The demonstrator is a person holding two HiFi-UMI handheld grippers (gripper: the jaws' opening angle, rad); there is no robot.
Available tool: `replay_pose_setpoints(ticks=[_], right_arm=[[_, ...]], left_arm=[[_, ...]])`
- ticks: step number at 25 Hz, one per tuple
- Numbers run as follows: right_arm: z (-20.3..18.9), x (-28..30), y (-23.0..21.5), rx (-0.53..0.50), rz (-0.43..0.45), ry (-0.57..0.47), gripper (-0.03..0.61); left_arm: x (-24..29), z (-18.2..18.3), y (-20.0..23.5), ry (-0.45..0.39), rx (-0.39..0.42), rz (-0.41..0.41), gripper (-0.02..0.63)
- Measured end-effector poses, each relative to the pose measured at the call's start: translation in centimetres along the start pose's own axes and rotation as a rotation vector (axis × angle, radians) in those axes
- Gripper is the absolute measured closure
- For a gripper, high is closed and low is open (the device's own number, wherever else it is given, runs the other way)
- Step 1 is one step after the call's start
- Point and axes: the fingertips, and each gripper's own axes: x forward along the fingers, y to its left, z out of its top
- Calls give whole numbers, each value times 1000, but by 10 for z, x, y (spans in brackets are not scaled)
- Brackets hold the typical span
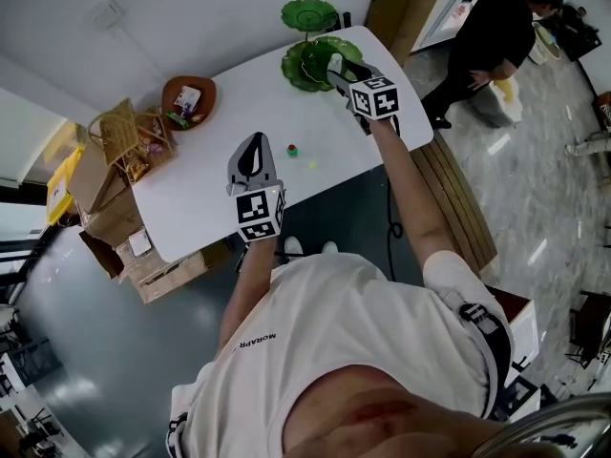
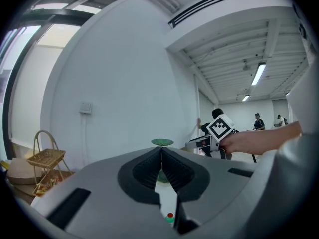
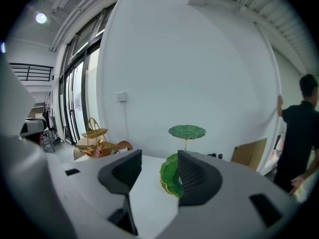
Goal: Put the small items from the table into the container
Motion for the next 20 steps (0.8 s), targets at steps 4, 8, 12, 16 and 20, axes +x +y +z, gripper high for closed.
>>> replay_pose_setpoints(ticks=[4,8,12,16,20], right_arm=[[5,-13,14,-9,22,-26,350],[10,-28,31,1,42,-64,353],[7,-38,64,-16,72,-90,387],[0,-41,99,-25,112,-109,433],[-6,-48,121,-31,142,-124,565]], left_arm=[[-4,2,-6,-2,-1,5,607],[-5,4,-13,-10,-6,-6,607],[-9,5,-18,-13,-2,-14,607],[-12,7,-19,-14,2,-8,607],[-17,7,-21,-14,6,-1,607]])
